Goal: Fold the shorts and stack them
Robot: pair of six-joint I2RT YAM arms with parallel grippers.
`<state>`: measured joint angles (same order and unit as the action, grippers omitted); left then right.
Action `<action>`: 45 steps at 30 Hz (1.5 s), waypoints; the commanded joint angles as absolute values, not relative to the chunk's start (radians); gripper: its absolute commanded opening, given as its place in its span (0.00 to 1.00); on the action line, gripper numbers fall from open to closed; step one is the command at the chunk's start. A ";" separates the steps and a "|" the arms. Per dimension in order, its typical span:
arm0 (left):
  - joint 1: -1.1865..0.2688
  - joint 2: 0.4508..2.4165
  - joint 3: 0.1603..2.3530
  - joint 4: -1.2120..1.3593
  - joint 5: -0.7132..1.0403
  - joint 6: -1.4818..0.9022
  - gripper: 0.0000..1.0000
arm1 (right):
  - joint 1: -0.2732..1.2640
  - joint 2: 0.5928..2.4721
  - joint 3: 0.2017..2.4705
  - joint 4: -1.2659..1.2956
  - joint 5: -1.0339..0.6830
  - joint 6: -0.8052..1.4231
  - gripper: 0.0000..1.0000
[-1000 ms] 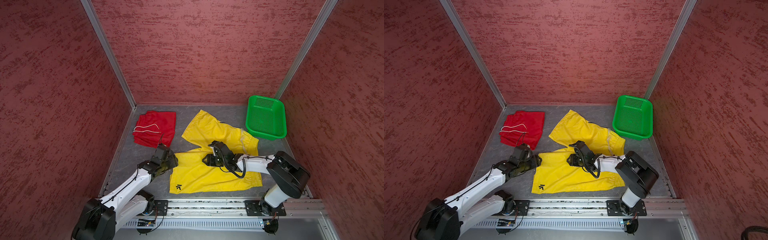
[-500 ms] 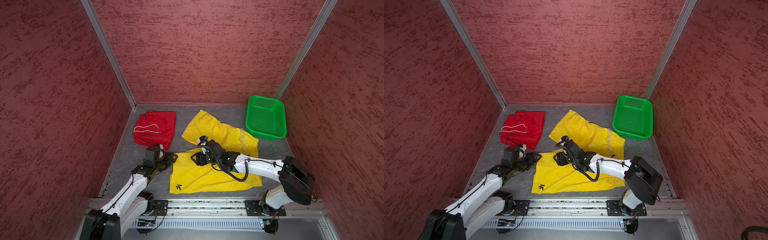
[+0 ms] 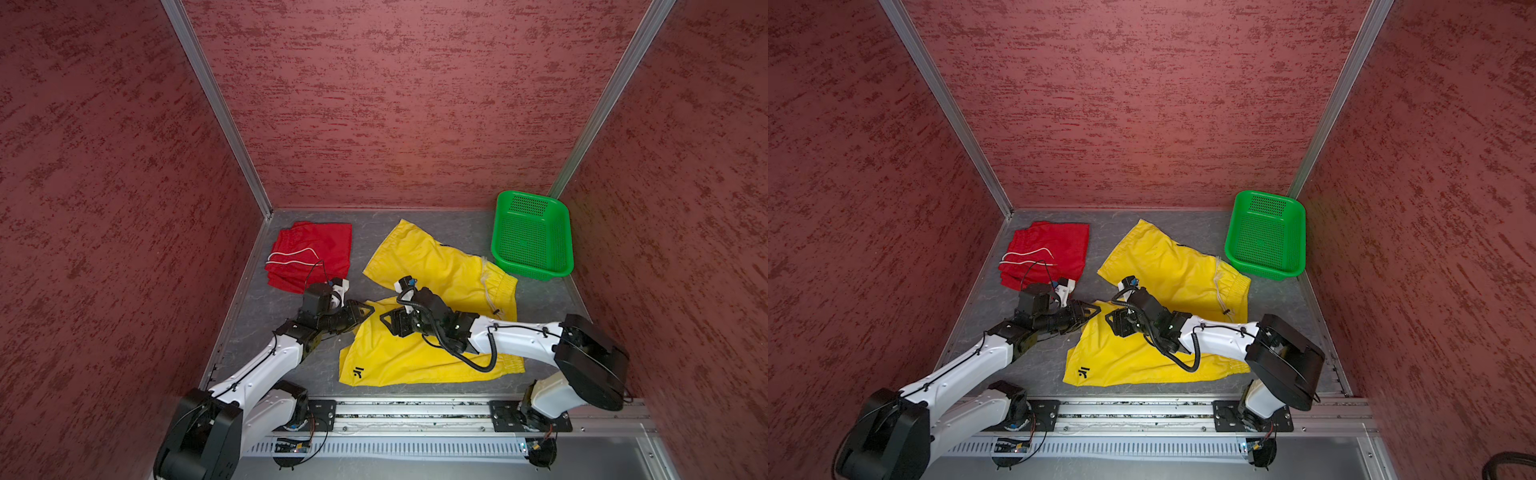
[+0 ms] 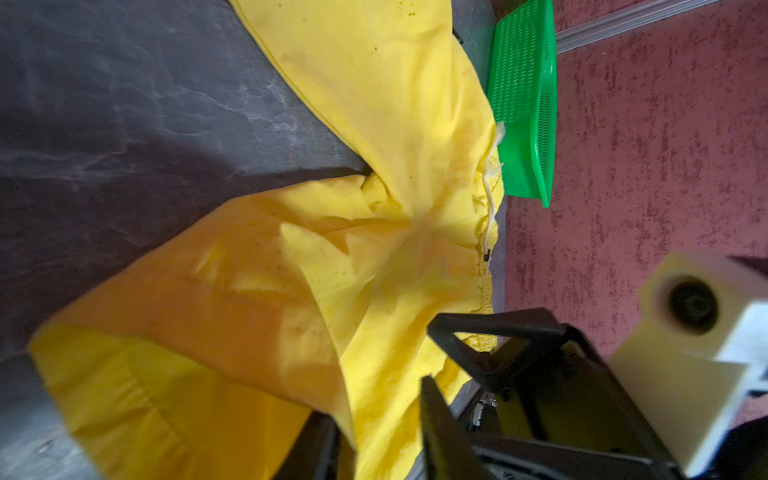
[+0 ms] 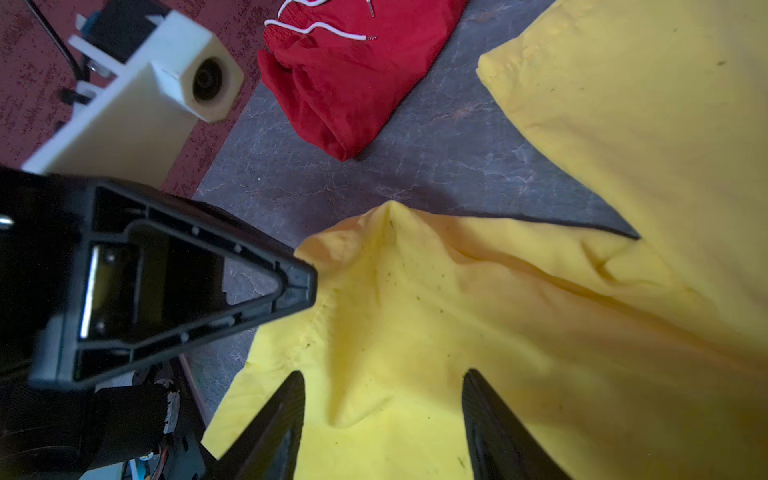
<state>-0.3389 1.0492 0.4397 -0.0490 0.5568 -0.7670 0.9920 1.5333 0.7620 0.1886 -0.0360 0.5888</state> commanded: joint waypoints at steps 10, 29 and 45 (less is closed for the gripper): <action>-0.274 1.266 0.659 -0.086 0.441 -0.670 0.03 | 1.003 1.519 0.699 0.124 0.019 0.598 0.62; -0.226 1.338 0.625 -0.185 0.473 -0.685 0.13 | 1.285 1.714 1.015 -0.061 0.044 0.159 0.63; -0.202 1.330 0.600 -0.182 0.518 -0.712 0.13 | 1.307 1.894 1.077 0.052 0.041 -0.031 0.62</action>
<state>-0.2100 1.3518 0.6163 -0.1837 0.4995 -0.7048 1.3010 1.8740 1.0367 0.0086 0.0315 0.0151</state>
